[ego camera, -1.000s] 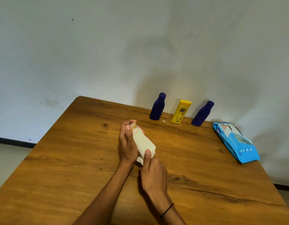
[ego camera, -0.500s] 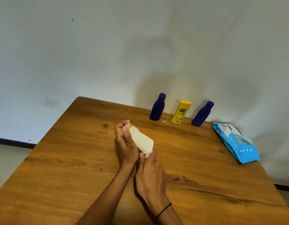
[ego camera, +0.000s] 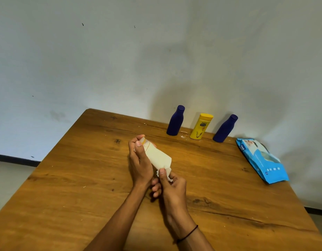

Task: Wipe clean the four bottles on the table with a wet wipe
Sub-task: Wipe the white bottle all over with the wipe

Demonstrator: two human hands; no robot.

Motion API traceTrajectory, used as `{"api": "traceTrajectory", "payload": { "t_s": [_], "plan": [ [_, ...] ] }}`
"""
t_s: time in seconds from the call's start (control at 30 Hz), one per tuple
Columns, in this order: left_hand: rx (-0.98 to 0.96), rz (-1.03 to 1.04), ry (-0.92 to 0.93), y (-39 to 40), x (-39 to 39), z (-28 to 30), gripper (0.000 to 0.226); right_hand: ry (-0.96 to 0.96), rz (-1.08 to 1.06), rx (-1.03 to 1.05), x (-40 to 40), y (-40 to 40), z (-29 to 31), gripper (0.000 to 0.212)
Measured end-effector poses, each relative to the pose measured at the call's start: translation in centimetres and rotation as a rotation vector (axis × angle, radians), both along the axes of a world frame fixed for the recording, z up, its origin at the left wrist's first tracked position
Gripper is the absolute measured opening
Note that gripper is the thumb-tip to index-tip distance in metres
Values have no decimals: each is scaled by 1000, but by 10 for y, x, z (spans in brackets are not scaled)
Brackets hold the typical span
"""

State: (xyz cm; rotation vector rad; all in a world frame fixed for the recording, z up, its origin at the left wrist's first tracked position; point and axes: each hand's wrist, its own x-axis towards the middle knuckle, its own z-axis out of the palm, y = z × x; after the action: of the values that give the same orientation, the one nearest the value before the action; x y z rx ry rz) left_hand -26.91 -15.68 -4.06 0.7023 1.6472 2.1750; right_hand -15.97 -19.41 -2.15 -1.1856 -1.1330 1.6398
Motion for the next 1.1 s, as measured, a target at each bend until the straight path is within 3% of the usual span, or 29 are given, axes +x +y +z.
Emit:
{"api": "traceTrajectory", "payload": {
  "t_s": [0.23, 0.5, 0.83, 1.1],
  "plan": [
    [67, -167, -51, 0, 2, 4, 50, 297, 125, -396, 15, 13, 13, 47],
    [76, -302, -60, 0, 2, 4, 52, 100, 116, -339, 6, 16, 6, 75],
    [66, -405, -86, 0, 2, 8, 58, 85, 102, -282, 8, 26, 12, 55],
    [37, -535, -135, -1, 0, 11, 47, 46, 483, -132, 38, 41, 24, 47]
  ]
}}
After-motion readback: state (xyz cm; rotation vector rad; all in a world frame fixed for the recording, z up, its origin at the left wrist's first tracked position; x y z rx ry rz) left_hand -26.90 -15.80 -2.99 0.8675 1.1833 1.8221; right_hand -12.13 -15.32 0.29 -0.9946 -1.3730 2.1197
